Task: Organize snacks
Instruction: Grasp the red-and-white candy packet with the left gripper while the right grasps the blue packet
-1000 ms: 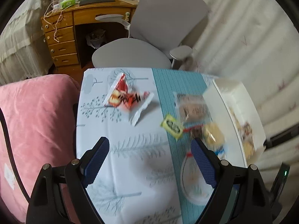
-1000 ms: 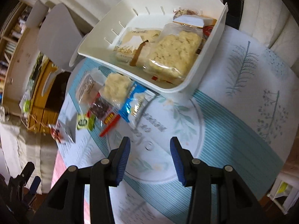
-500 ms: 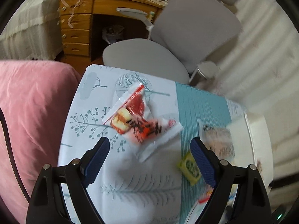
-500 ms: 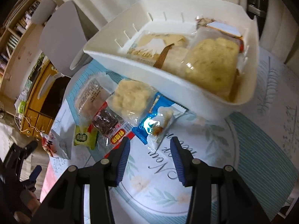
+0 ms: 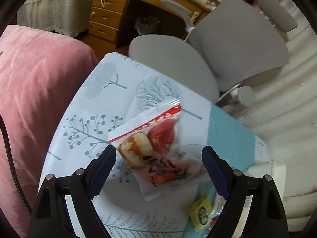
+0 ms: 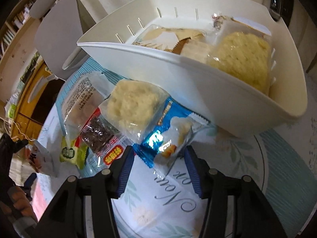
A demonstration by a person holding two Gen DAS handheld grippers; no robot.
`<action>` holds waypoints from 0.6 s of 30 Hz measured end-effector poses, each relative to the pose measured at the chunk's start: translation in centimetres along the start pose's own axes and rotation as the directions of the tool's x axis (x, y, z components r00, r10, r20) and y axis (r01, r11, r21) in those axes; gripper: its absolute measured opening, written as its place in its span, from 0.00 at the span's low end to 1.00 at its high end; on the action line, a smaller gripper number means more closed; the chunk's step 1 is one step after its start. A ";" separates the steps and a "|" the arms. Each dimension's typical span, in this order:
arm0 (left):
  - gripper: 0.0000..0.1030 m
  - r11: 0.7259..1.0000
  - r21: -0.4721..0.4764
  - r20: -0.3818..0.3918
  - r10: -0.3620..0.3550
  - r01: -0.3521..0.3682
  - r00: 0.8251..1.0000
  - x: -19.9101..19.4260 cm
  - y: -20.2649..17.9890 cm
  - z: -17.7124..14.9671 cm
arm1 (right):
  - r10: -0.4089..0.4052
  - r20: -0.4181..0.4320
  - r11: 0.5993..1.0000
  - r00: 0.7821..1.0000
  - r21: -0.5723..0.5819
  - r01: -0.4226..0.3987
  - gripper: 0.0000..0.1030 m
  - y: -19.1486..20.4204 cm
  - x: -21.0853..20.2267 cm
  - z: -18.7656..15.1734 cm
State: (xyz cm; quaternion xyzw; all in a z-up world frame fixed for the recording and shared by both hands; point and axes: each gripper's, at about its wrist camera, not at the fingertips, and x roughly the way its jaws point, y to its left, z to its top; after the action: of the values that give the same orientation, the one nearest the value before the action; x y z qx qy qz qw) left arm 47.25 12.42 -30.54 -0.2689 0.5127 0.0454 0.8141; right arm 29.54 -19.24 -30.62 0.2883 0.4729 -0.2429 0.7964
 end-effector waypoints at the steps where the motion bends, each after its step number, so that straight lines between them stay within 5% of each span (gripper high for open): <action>1: 0.83 1.000 -0.001 -0.004 0.007 -0.007 1.000 0.2 0.0 -0.1 | -0.008 0.004 1.000 1.000 -0.011 0.008 0.51 0.1 0.1 0.1; 10: 0.53 0.999 -0.039 -0.015 -0.015 0.014 1.000 0.8 0.0 -0.8 | -0.053 0.036 0.995 0.998 -0.084 0.056 0.52 0.7 0.6 0.6; 18: 0.48 1.000 -0.018 -0.034 0.006 -0.006 0.999 -0.1 -0.2 -1.5 | -0.045 0.029 0.993 0.999 -0.105 0.048 0.44 0.5 0.5 0.7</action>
State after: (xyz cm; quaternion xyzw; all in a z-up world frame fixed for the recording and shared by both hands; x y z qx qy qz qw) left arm 46.06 11.59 -30.87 -0.2756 0.5270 0.0480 0.8025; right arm 30.54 -19.44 -30.72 0.2315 0.4812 -0.2401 0.8107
